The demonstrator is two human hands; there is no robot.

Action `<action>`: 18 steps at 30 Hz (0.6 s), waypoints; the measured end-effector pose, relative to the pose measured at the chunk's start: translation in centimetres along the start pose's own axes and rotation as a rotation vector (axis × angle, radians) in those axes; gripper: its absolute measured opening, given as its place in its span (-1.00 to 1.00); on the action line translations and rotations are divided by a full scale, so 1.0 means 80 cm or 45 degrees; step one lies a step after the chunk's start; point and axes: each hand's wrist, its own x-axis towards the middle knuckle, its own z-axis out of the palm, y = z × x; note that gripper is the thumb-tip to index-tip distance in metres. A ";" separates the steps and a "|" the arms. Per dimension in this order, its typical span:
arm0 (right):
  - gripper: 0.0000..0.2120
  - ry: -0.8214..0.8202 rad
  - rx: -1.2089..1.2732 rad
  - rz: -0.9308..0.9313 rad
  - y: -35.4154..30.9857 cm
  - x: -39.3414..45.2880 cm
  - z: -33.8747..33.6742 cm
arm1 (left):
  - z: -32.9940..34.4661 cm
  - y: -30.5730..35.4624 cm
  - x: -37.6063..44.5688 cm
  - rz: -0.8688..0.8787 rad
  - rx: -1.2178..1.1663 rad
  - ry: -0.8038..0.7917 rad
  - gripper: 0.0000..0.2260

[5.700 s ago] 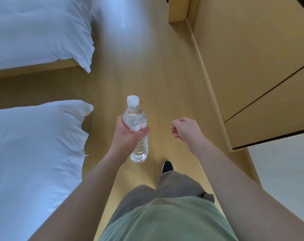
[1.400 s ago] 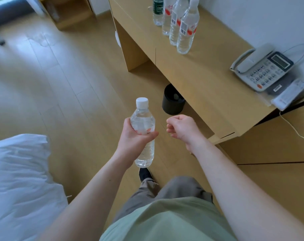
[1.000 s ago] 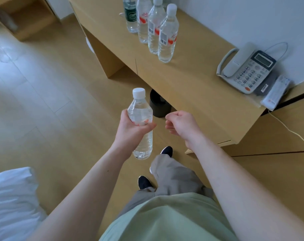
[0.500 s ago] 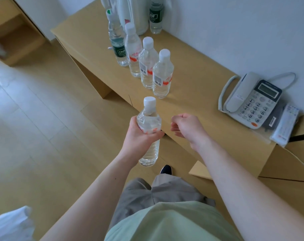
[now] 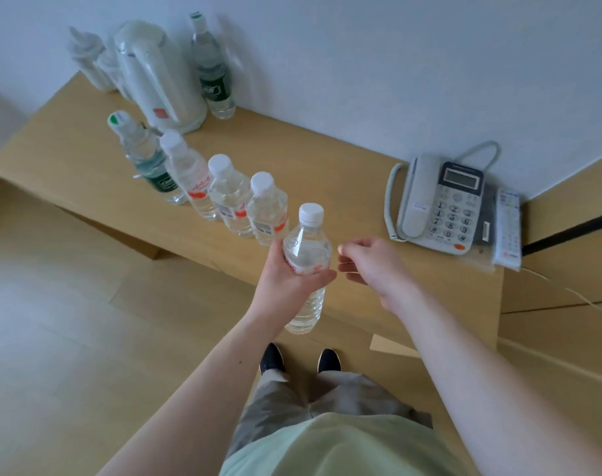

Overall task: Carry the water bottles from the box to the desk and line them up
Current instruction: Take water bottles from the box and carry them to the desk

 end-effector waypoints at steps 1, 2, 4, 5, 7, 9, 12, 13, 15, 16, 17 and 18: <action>-0.89 0.026 0.016 0.000 -0.003 0.001 -0.004 | 0.002 0.003 0.007 0.006 0.013 -0.027 -0.44; -0.87 0.053 0.032 0.001 -0.006 0.003 -0.008 | 0.004 0.007 0.013 0.010 0.030 -0.052 -0.44; -0.85 0.089 0.068 0.003 -0.009 0.004 -0.016 | 0.010 0.013 0.024 0.017 0.069 -0.085 -0.44; -0.84 0.099 0.084 0.004 -0.010 0.004 -0.019 | 0.013 0.016 0.030 0.023 0.087 -0.098 -0.45; -0.86 0.118 0.118 0.003 -0.010 0.004 -0.024 | 0.018 0.022 0.039 0.046 0.123 -0.117 -0.46; -0.89 0.142 0.154 0.000 -0.009 0.003 -0.027 | 0.023 0.028 0.046 0.080 0.172 -0.129 -0.48; -0.89 0.159 0.191 0.004 -0.006 0.001 -0.031 | 0.028 0.033 0.056 0.130 0.234 -0.129 -0.47; -0.88 0.157 0.193 0.003 -0.005 0.000 -0.032 | 0.029 0.034 0.059 0.142 0.253 -0.125 -0.45; -0.88 0.158 0.195 -0.001 -0.003 -0.002 -0.033 | 0.030 0.034 0.064 0.160 0.270 -0.127 -0.40; -0.87 0.163 0.204 -0.002 -0.003 -0.003 -0.032 | 0.030 0.034 0.066 0.163 0.269 -0.131 -0.38; -0.87 0.169 0.220 0.000 -0.003 -0.003 -0.032 | 0.029 0.034 0.068 0.159 0.272 -0.133 -0.36; -0.87 0.175 0.237 0.001 -0.003 -0.004 -0.031 | 0.028 0.033 0.070 0.153 0.282 -0.134 -0.34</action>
